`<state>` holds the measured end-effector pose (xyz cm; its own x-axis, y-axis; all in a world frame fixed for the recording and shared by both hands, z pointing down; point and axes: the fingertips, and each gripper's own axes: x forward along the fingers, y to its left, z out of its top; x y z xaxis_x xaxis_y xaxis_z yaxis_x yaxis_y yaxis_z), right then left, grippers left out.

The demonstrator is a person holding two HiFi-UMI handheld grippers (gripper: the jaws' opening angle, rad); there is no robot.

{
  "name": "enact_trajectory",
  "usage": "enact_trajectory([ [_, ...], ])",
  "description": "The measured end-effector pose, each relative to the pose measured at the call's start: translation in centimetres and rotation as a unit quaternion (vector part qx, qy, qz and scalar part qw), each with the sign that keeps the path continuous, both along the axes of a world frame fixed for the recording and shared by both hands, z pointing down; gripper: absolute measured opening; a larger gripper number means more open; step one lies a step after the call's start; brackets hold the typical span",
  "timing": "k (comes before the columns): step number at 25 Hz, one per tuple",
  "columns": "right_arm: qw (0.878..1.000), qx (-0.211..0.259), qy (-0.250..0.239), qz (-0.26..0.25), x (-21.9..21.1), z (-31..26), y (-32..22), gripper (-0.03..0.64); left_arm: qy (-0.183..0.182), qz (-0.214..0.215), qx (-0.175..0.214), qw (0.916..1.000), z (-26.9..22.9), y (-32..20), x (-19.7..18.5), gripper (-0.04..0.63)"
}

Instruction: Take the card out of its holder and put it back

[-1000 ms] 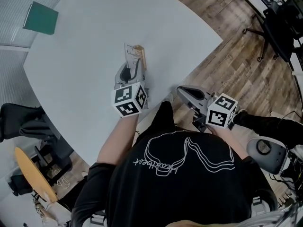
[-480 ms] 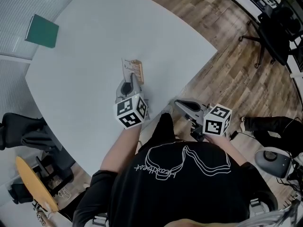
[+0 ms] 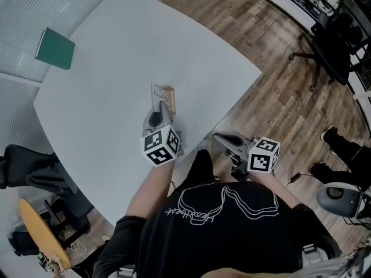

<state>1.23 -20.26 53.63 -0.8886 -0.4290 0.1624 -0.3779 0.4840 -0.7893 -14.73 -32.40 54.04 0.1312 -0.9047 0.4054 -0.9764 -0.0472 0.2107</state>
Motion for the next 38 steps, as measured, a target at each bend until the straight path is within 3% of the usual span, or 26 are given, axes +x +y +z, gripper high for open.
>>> enact_trajectory([
  [10, 0.998, -0.009, -0.056, 0.02, 0.6, -1.8, 0.3, 0.009, 0.0, -0.009, 0.029, 0.9995, -2.2, 0.5, -0.4, 0.025],
  [20, 0.998, 0.003, -0.059, 0.029, 1.1, -4.2, 2.1, 0.008, -0.015, -0.014, 0.07, 0.9973, -6.5, 1.7, -2.0, 0.025],
  [25, 0.998, 0.032, -0.06, 0.016, 1.3, -6.0, 3.7, 0.008, -0.019, -0.002, 0.094, 0.9954, -9.2, 3.4, -1.7, 0.025],
  [34, 0.993, 0.107, -0.043, -0.004, 1.4, -10.9, 6.7, 0.009, 0.052, 0.064, 0.088, 0.9927, -13.4, 10.1, 0.7, 0.025],
  [38, 0.989, 0.144, -0.037, 0.012, 1.9, -13.6, 8.1, 0.009, 0.064, 0.098, 0.09, 0.989, -15.3, 14.3, 1.8, 0.025],
])
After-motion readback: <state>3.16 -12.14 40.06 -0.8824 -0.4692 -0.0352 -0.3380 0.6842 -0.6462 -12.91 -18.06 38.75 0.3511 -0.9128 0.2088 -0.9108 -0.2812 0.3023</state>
